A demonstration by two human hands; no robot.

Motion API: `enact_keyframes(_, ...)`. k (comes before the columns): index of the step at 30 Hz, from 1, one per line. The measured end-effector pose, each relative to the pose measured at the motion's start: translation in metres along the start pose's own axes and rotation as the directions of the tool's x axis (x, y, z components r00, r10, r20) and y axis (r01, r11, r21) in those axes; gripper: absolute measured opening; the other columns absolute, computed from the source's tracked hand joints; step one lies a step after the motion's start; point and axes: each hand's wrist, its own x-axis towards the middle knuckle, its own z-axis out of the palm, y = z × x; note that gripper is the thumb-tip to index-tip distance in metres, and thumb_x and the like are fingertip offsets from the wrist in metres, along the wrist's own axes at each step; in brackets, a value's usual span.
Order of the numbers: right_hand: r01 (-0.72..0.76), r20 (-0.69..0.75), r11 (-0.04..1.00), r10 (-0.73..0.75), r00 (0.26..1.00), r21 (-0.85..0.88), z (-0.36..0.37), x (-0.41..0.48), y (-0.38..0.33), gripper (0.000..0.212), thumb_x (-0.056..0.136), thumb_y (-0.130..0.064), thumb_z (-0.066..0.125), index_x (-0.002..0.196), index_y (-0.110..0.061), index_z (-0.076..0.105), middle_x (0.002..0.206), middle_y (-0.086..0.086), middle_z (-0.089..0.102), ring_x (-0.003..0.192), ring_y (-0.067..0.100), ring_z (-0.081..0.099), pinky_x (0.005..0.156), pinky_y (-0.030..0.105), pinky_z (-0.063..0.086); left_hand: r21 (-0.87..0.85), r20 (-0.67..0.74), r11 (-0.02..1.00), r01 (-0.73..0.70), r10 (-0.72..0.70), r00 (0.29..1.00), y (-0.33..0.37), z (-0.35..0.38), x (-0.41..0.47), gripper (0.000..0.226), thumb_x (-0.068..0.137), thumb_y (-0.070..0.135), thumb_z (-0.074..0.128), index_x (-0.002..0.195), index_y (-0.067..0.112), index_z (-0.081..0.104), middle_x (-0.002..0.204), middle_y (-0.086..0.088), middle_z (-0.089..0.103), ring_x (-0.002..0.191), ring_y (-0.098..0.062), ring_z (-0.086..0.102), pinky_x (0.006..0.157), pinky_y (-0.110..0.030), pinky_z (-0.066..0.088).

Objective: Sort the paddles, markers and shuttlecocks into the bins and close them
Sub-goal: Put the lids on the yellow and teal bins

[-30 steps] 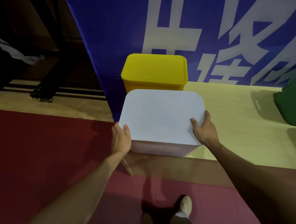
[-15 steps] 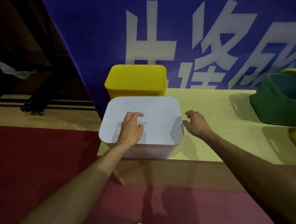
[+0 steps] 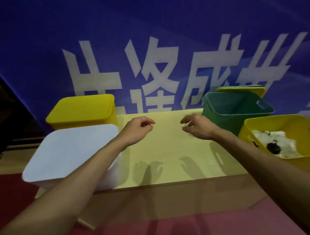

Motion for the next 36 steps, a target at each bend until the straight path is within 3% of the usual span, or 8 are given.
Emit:
enact_keyframes(4, -0.052, -0.037, 0.998, 0.052, 0.998, 0.018, -0.042, -0.016, 0.051, 0.039, 0.092, -0.024, 0.060, 0.129, -0.015, 0.055, 0.129, 0.006, 0.059, 0.111, 0.019, 0.058, 0.094, 0.031, 0.049, -0.009, 0.017, 0.999, -0.030, 0.031, 0.999, 0.049, 0.035, 0.021, 0.023, 0.095, 0.023, 0.052, 0.113, 0.025, 0.067, 0.108, 0.012, 0.061, 0.099, -0.002, 0.054, 0.079, -0.016, 0.039)
enact_keyframes(9, -0.112, -0.101, 0.993, 0.115, 0.988, 0.035, -0.069, -0.017, 0.098, 0.038, 0.092, -0.021, 0.060, 0.129, -0.013, 0.055, 0.128, 0.006, 0.058, 0.111, 0.020, 0.057, 0.093, 0.032, 0.049, -0.093, 0.056, 0.995, -0.024, 0.029, 0.998, 0.082, 0.074, 0.055, 0.024, 0.096, 0.024, 0.052, 0.115, 0.023, 0.067, 0.113, 0.010, 0.061, 0.106, -0.005, 0.054, 0.087, -0.022, 0.038)
enact_keyframes(13, -0.130, -0.110, 0.991, 0.131, 0.985, 0.014, -0.079, -0.001, 0.130, 0.036, 0.092, -0.020, 0.059, 0.127, -0.013, 0.055, 0.127, 0.006, 0.059, 0.111, 0.019, 0.057, 0.093, 0.031, 0.049, -0.186, 0.077, 0.982, -0.019, 0.033, 0.997, 0.095, 0.106, 0.092, 0.021, 0.096, 0.025, 0.053, 0.112, 0.024, 0.065, 0.111, 0.008, 0.063, 0.103, -0.008, 0.058, 0.081, -0.021, 0.041)
enact_keyframes(18, -0.136, -0.077, 0.986, 0.129, 0.989, -0.092, -0.105, 0.035, 0.167, 0.035, 0.092, -0.020, 0.059, 0.125, -0.010, 0.056, 0.120, 0.003, 0.061, 0.101, 0.013, 0.055, 0.082, 0.022, 0.042, -0.287, 0.133, 0.958, -0.017, 0.058, 0.989, 0.103, 0.134, 0.150, 0.019, 0.096, 0.026, 0.052, 0.113, 0.026, 0.061, 0.107, 0.004, 0.064, 0.093, -0.008, 0.065, 0.095, -0.036, 0.050)
enact_keyframes(22, -0.146, -0.032, 0.965, 0.142, 0.989, -0.218, -0.130, 0.079, 0.193, 0.033, 0.092, -0.018, 0.058, 0.123, -0.009, 0.057, 0.121, 0.006, 0.061, 0.106, 0.021, 0.058, 0.081, 0.023, 0.041, -0.323, 0.136, 0.946, -0.013, 0.060, 0.989, 0.108, 0.138, 0.195, 0.020, 0.096, 0.025, 0.052, 0.112, 0.023, 0.063, 0.104, 0.003, 0.066, 0.093, -0.010, 0.065, 0.091, -0.032, 0.051)
enact_keyframes(27, -0.154, 0.004, 0.929, 0.165, 0.986, -0.336, -0.155, 0.116, 0.231, 0.040, 0.094, -0.022, 0.055, 0.132, -0.008, 0.052, 0.133, 0.010, 0.055, 0.116, 0.025, 0.054, 0.094, 0.029, 0.044, -0.319, 0.148, 0.947, -0.024, 0.075, 0.986, 0.118, 0.151, 0.245, 0.017, 0.097, 0.025, 0.049, 0.104, 0.025, 0.065, 0.099, 0.002, 0.069, 0.090, -0.011, 0.067, 0.085, -0.029, 0.052)
enact_keyframes(30, -0.174, -0.002, 0.911, 0.186, 0.982, -0.373, -0.174, 0.126, 0.261, 0.036, 0.094, -0.024, 0.054, 0.127, -0.010, 0.056, 0.124, 0.010, 0.060, 0.108, 0.025, 0.058, 0.091, 0.033, 0.049, -0.292, 0.175, 0.956, -0.040, 0.094, 0.980, 0.130, 0.167, 0.265, 0.014, 0.097, 0.023, 0.050, 0.099, 0.029, 0.063, 0.097, 0.003, 0.068, 0.089, -0.009, 0.066, 0.080, -0.022, 0.052)
enact_keyframes(36, -0.225, 0.007, 0.900, 0.245, 0.969, -0.373, -0.207, 0.140, 0.347, 0.025, 0.093, -0.022, 0.054, 0.116, -0.012, 0.060, 0.113, 0.009, 0.063, 0.097, 0.023, 0.059, 0.085, 0.034, 0.052, -0.267, 0.207, 0.963, -0.037, 0.095, 0.974, 0.159, 0.211, 0.304, 0.017, 0.097, 0.022, 0.051, 0.107, 0.022, 0.065, 0.096, 0.004, 0.068, 0.091, -0.007, 0.064, 0.079, -0.019, 0.050)
